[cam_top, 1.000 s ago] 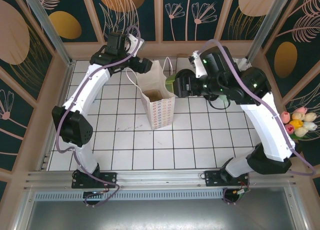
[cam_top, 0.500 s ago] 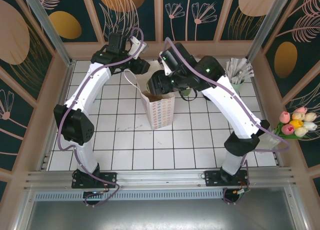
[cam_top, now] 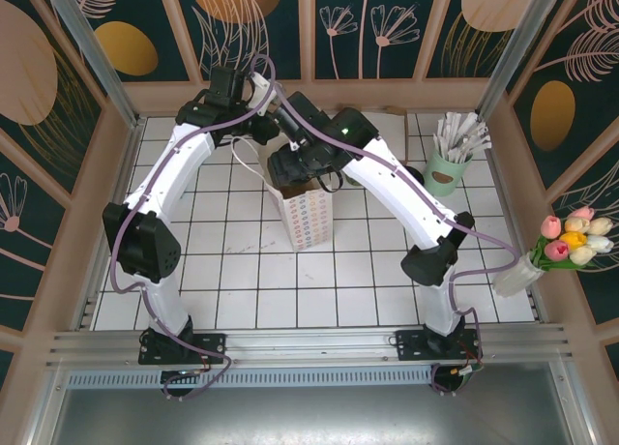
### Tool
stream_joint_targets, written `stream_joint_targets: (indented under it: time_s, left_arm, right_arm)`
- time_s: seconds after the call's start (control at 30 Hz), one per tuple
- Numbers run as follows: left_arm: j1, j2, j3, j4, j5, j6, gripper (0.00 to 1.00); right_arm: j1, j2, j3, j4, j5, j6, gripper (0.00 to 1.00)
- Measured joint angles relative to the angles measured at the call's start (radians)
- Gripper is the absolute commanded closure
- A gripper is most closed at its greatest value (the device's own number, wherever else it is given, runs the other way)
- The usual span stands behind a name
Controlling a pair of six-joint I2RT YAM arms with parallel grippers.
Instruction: Pack the takeout coffee
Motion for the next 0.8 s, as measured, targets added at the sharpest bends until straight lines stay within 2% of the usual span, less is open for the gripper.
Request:
stream_joint_targets:
  time_s: [0.17, 0.8]
  left_arm:
    - [0.0, -0.018, -0.029, 0.01, 0.011, -0.002, 1.0]
    - [-0.003, -0.055, -0.061, 0.015, 0.037, -0.107, 1.0]
  right_arm:
    - [-0.02, 0.0, -0.011, -0.001, 0.003, 0.0, 0.41]
    - [-0.035, 0.095, -0.035, 0.0, 0.05, 0.018, 0.42]
